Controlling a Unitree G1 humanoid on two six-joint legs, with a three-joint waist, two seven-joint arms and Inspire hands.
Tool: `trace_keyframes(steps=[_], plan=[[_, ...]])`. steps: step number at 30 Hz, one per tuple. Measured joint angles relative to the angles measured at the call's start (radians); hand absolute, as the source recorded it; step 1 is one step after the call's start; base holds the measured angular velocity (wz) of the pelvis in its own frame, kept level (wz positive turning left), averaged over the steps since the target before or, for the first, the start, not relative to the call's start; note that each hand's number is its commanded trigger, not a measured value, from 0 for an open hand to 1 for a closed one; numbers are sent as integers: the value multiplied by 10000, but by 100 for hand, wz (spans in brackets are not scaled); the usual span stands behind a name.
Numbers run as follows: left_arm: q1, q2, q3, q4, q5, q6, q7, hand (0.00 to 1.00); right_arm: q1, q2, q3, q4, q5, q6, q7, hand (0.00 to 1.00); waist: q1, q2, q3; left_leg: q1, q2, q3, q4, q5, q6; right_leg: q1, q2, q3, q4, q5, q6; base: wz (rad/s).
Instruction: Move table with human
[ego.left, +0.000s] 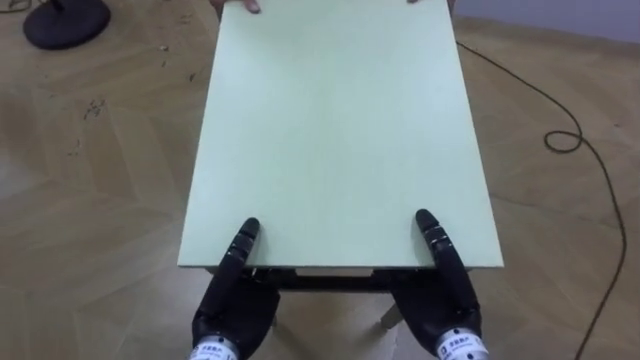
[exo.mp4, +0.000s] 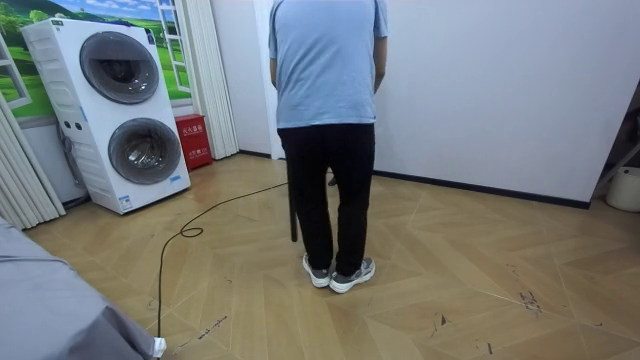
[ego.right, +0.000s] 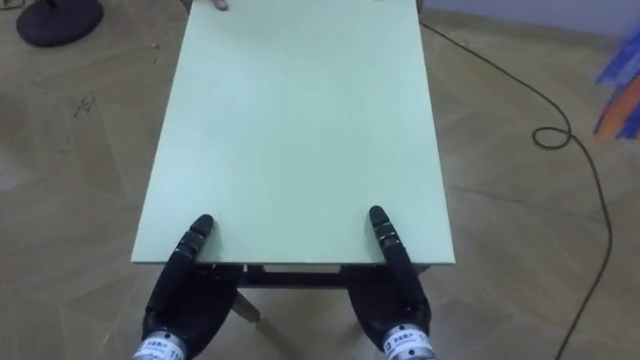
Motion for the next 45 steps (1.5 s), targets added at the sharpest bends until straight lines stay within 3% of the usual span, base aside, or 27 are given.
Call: trace_keyframes(steps=[1,3,4,5,6,7,8,9,11,13,19,25,30,33,35,36,37,40,45], plan=[[16,1,-1,3,2,3,0,100,3,-40,-2,1,-2,-3,0,100,5,84,33,-55,0,-63,-45,76,-35,78,-8,-243,-9,-20,-29,61],[3,-4,-11,4,2,31,0,100,7,-93,-5,3,-7,-7,28,100,-52,110,26,-143,-78,-208,-377,438,-113,123,-41,-575,-190,-78,-114,70],[-36,2,-20,4,5,31,0,100,7,-95,-16,-7,-57,-50,81,100,-93,91,8,-134,-153,-259,-898,938,-211,119,-43,-673,-454,-121,-199,106],[-106,-14,-30,6,20,33,-1,100,14,-67,-100,-37,-87,-67,212,100,-375,173,-16,-218,-149,189,-1435,1525,-231,116,-79,-1323,-727,-43,-311,125],[-144,-54,-46,6,41,42,-2,100,18,-66,-156,-51,-95,-62,255,100,-557,219,-1,-327,-113,792,-1376,1609,-185,78,-235,-1796,-833,-19,-362,130],[-108,-101,-70,7,83,53,-2,100,61,-65,-195,-46,-112,-32,257,100,-691,227,-11,-410,66,1981,-559,1183,152,193,-349,-2255,-799,-92,-430,111],[-48,-128,-75,6,84,53,-16,100,115,-45,-192,-51,-127,-39,258,100,-768,231,-15,-274,169,2940,278,648,240,402,-373,-2659,-795,-173,-441,99],[-36,-141,-73,6,84,53,-15,100,137,-39,-207,-54,-125,-26,257,100,-818,257,-23,-189,250,3252,538,425,239,467,-362,-2860,-773,-225,-451,96],[-67,-213,-73,5,168,79,-28,100,151,-36,-388,-78,-78,125,257,100,-923,352,-24,-102,379,3360,761,-11,173,482,-358,-3485,-415,-473,-459,82],[-69,-293,-67,5,223,82,-27,100,143,-31,-446,-93,-90,153,255,100,-920,367,-34,-113,364,3306,607,-53,215,575,-380,-3664,-124,-618,-393,59],[-105,-494,12,2,328,51,-27,100,-28,-12,-470,-136,-253,186,167,100,-435,363,-33,-3,96,3102,30,141,517,565,-524,-3650,116,-692,-288,28],[-63,-518,54,-3,337,24,-39,100,-56,16,-438,-135,-305,154,148,100,3,296,-14,-14,-93,3031,-38,213,641,518,-742,-3339,439,-793,-150,21],[-30,-477,48,-3,325,26,26,100,-26,21,-426,-134,-295,162,11,100,-122,175,59,-291,-422,2181,31,251,869,548,-1080,-3262,1103,-951,114,59],[-37,-457,-39,-1,325,34,51,100,98,72,-470,-134,-294,175,5,100,-705,98,76,-458,-855,900,316,333,1063,272,-1073,-1362,2025,-1085,228,122],[-75,-279,-221,10,322,-47,66,100,188,141,-488,-132,-265,179,-56,100,-1107,43,80,-507,-1136,-65,393,468,1107,148,-598,742,1260,-1401,277,128],[-90,-252,-221,11,321,-47,66,100,189,159,-484,-132,-282,154,-64,100,-1140,40,81,-545,-1210,-248,404,491,1104,85,-489,1079,929,-1332,279,100],[-133,-216,-206,16,321,-46,69,100,192,208,-470,-130,-272,92,-65,100,-1176,-35,83,-586,-1367,-516,394,551,1096,-63,-408,1476,626,-744,404,84],[-136,-175,-184,-32,312,-49,52,100,90,144,-462,-137,-254,58,-65,100,-972,-89,54,-581,-1480,-750,210,719,1008,173,-359,1259,371,-743,365,42],[-131,-146,-76,-96,326,-160,62,100,-18,167,-252,-172,-131,40,-205,100,-376,-306,46,-392,-1402,-1001,-91,790,948,525,-251,1189,-17,-673,278,15]])
